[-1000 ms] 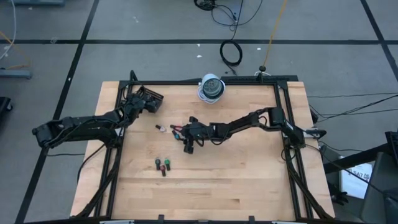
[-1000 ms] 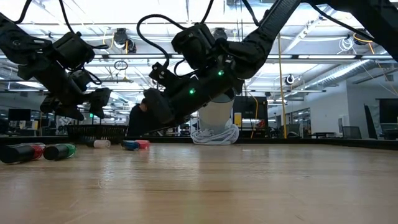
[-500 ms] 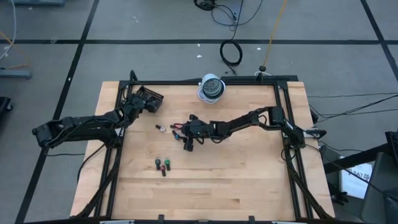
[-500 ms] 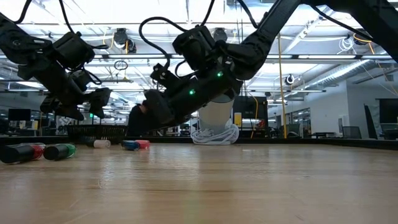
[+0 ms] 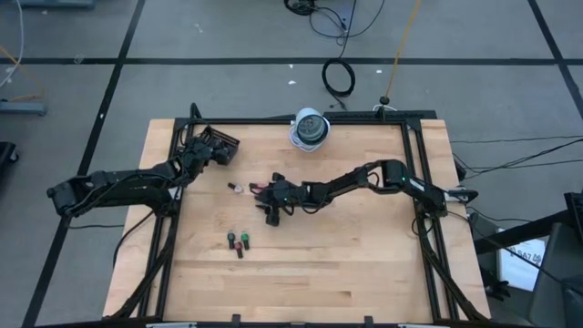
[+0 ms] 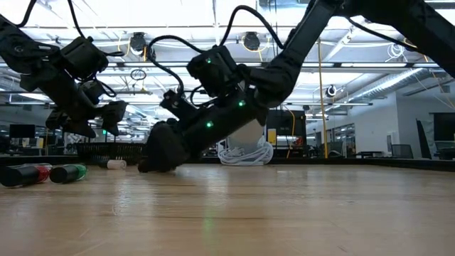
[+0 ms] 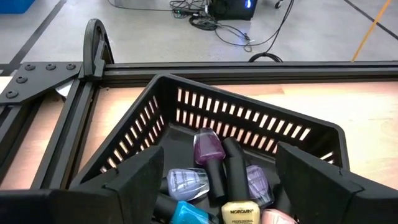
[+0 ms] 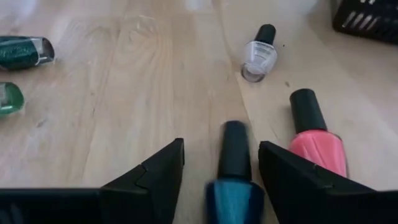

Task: Pick & Place Nail Polish
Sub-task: Put the dark blue nail polish bottle into the black basket

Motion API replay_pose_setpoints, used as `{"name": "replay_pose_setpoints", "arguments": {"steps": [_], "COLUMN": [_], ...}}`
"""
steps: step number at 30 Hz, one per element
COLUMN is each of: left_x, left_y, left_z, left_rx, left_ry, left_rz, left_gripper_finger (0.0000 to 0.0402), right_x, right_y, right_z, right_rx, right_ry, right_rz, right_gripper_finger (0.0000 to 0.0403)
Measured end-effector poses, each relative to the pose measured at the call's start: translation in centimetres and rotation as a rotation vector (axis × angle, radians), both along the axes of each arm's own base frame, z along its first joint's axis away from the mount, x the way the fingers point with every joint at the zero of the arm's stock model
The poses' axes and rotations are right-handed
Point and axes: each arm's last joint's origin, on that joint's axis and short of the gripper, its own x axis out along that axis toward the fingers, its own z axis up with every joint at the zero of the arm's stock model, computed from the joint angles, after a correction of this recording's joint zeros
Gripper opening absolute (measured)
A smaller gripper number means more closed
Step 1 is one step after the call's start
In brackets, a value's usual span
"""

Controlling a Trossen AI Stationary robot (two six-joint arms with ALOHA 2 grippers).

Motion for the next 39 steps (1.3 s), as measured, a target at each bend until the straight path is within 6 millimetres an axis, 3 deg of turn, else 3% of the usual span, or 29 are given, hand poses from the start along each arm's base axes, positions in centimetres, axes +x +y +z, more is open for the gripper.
{"name": "replay_pose_setpoints", "arguments": {"steps": [13, 23, 39], "left_x": [-0.1, -0.1, -0.1], "left_y": [-0.1, -0.1, -0.1], "left_z": [-0.1, -0.2, -0.2], "left_rx": [-0.009, -0.015, -0.016], "left_ry": [0.014, 0.022, 0.021], "left_rz": [-0.001, 0.000, 0.002], "left_gripper_finger": [0.0296, 0.0296, 0.0296], "right_x": [-0.5, -1.3, -1.8], "right_y": [0.0, 0.2, 0.2], "right_z": [-0.3, 1.8, 1.4], "right_rx": [-0.030, -0.047, -0.043], "right_ry": [0.100, 0.176, 0.260], "right_rz": [0.021, 0.040, 0.042], "right_gripper_finger": [0.0159, 0.0160, 0.0155]}}
